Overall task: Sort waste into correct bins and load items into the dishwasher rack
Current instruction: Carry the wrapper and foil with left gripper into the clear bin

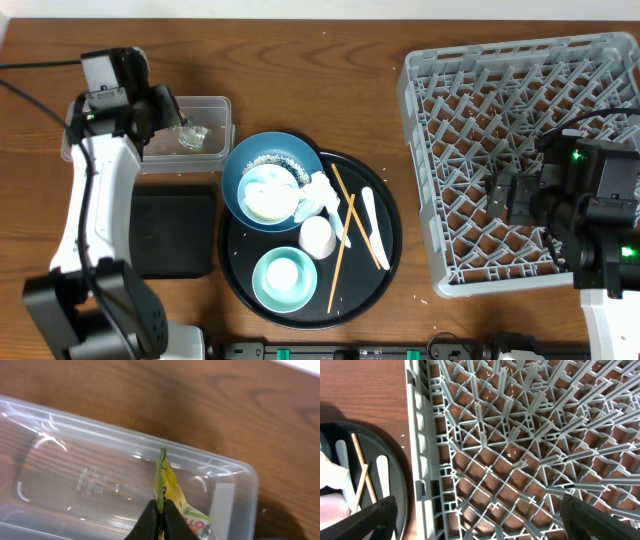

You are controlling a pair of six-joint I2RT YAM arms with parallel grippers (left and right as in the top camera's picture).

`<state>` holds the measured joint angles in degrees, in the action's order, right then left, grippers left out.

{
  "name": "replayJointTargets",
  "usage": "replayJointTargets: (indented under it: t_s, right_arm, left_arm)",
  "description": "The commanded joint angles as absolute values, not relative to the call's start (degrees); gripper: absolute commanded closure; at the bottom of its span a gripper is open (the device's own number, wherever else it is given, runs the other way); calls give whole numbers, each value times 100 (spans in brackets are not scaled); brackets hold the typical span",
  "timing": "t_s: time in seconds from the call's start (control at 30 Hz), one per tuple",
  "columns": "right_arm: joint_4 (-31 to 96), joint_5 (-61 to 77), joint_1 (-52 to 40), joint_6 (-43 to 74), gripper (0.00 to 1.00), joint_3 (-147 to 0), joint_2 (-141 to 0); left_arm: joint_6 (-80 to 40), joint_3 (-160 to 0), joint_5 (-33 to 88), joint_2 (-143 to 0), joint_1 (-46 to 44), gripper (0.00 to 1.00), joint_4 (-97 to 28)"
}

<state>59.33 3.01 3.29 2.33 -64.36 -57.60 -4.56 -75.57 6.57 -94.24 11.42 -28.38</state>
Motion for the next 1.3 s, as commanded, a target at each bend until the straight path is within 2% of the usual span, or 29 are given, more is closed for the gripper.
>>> replayJointTargets:
  t_s: [0.0, 0.03, 0.13, 0.23, 0.43, 0.6, 0.9, 1.1, 1.27]
  right_arm:
    - [5972, 322, 303, 187, 1, -6545, -5739]
    - [5975, 322, 303, 187, 1, -6545, -5739]
    - [5970, 322, 303, 187, 1, -6545, -5739]
    - [5981, 320, 303, 187, 1, -6545, -5739]
    - [5964, 322, 303, 187, 1, -6545, -5739]
    - [5964, 322, 303, 187, 1, -6545, -5739]
    - [5964, 322, 303, 189, 1, -6545, -5739]
    - [5964, 325, 303, 189, 1, -6545, -5739]
    - [5964, 322, 303, 189, 1, -6545, -5739]
  left_arm:
    - [-523, -7647, 526, -9441, 1162, 72, -2797]
    - [-523, -7649, 528, -9408, 1162, 57, -2773]
    - [-523, -7653, 532, -9266, 1162, 32, -2773]
    - [-526, -7653, 790, -9002, 1142, 24, -2921]
    - [-528, -7651, 2294, -8521, 814, 12, -4073]
    - [-517, -7520, 2443, -8611, 145, 1, -5105]
    - [-499, -6768, 1846, -8914, -875, 2, -5113]
    - [-502, -6567, 1286, -9242, -1201, 2, -4853]
    - [-502, -6554, 1280, -9504, -1308, 0, -4703]
